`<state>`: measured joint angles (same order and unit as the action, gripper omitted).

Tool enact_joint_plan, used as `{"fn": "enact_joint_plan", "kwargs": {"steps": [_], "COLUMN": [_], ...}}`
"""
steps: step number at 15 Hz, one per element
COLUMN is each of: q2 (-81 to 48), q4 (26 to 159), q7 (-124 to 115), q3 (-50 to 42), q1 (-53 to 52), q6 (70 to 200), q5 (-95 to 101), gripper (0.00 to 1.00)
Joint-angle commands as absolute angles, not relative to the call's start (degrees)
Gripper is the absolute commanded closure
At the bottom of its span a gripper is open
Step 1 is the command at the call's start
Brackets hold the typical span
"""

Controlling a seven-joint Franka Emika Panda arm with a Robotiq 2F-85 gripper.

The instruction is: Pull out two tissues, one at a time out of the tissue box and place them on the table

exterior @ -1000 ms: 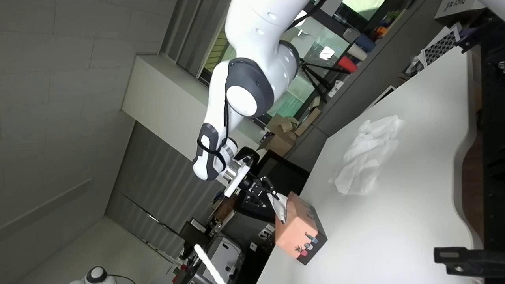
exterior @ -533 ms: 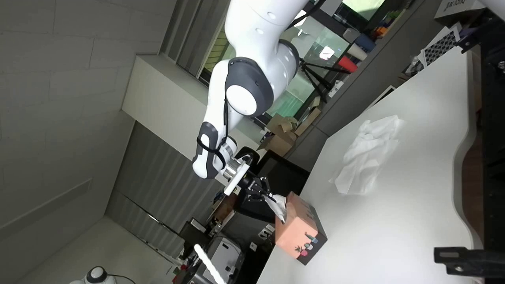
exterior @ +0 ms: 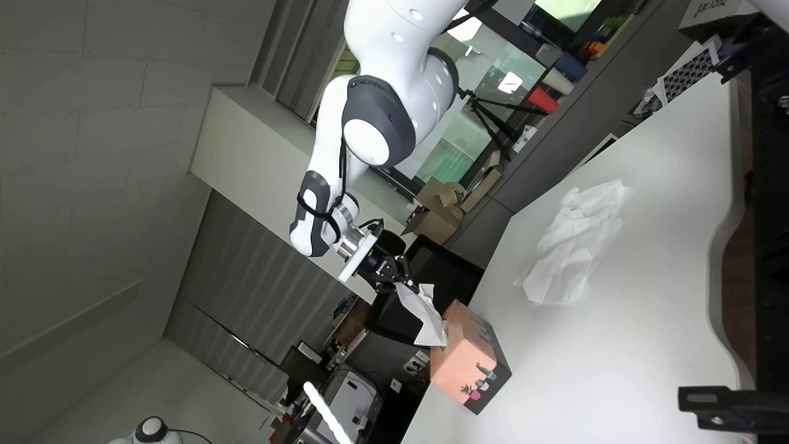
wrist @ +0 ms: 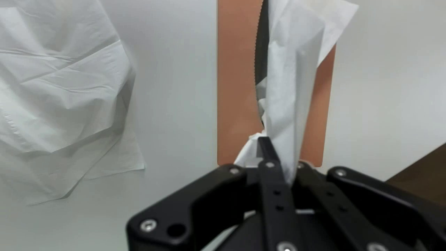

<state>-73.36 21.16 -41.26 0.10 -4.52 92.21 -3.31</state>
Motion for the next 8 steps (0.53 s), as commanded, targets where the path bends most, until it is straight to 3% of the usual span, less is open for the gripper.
{"fn": "enact_joint_plan", "kwargs": {"steps": [1, 8], "q2": [-70.3, -65.7], "q4": [21.2, 21.1], "q7": [-41.4, -42.7], "q3": [-0.6, -3.5], "q1": [-3.6, -1.6], "q6": [90.0, 89.2], "q5": [-2.7, -0.7], "gripper": [1.0, 1.0]}}
